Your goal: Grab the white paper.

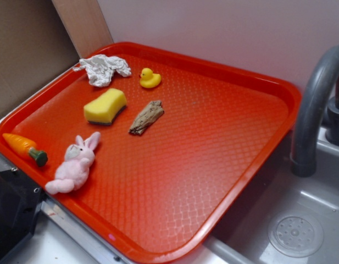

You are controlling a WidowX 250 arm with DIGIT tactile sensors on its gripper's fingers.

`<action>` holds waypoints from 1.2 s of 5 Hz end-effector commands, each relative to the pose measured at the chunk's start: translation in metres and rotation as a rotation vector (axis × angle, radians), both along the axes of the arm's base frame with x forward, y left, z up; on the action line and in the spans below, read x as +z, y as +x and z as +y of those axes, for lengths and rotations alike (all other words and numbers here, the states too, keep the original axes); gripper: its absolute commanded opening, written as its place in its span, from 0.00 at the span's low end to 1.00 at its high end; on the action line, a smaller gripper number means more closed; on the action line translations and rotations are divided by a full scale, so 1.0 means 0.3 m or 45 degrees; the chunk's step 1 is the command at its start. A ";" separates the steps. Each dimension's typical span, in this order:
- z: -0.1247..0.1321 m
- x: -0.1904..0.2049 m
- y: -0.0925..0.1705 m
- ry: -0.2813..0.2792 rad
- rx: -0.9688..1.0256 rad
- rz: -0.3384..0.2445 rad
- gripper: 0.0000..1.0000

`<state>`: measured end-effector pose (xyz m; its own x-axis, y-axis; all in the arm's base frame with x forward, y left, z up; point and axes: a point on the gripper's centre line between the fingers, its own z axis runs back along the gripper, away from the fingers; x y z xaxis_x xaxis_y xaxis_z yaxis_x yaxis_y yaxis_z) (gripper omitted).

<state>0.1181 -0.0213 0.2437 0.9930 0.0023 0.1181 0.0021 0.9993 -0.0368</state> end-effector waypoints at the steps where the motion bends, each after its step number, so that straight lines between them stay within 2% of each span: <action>1: 0.000 0.000 0.000 0.000 0.000 0.000 1.00; 2: 0.047 -0.039 0.134 0.114 0.320 -0.042 1.00; 3: 0.159 -0.094 0.269 0.167 0.601 -0.139 1.00; 4: 0.305 -0.173 0.354 0.322 0.922 -0.298 1.00; 5: 0.431 -0.260 0.416 0.475 1.090 -0.421 1.00; 6: 0.515 -0.351 0.457 0.528 1.135 -0.473 1.00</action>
